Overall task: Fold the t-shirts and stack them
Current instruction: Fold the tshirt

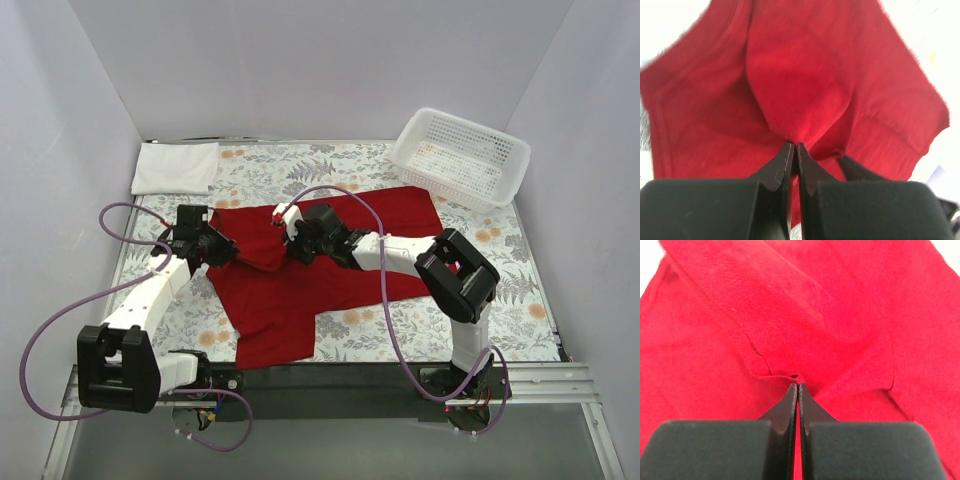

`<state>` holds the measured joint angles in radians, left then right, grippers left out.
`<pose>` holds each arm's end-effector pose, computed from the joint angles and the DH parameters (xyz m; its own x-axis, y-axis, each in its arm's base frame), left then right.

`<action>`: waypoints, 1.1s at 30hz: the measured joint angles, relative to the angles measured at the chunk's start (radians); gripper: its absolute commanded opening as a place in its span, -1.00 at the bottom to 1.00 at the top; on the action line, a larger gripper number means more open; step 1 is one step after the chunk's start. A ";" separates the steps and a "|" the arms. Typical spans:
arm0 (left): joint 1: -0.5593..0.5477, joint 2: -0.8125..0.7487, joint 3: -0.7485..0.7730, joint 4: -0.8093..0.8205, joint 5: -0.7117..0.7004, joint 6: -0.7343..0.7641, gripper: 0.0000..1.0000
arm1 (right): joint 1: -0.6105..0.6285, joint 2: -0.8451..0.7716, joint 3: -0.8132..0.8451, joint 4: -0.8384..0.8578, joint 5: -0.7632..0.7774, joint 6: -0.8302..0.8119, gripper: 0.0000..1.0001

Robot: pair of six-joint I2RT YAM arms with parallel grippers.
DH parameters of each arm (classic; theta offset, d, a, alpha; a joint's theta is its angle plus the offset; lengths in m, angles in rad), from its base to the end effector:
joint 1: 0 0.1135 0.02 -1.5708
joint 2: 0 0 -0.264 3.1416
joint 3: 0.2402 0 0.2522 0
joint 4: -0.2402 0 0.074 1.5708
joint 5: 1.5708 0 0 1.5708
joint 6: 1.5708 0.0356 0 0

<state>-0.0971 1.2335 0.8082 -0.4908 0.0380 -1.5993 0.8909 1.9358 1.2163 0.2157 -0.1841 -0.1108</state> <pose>0.2460 -0.0253 0.2293 -0.0974 -0.9941 0.0475 -0.7926 0.0486 -0.6078 0.2675 0.3412 0.1912 -0.2060 -0.4277 -0.8802 -0.8935 0.4489 -0.0090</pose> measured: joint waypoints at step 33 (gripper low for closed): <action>-0.073 -0.106 -0.223 -0.033 0.001 -0.122 -0.73 | -0.094 -0.001 -0.063 -0.140 -0.163 -0.074 -0.44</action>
<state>-0.1703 1.1278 0.5850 -0.5240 0.0387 -1.7214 0.7967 1.9347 1.1530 0.0761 -0.3473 -0.1852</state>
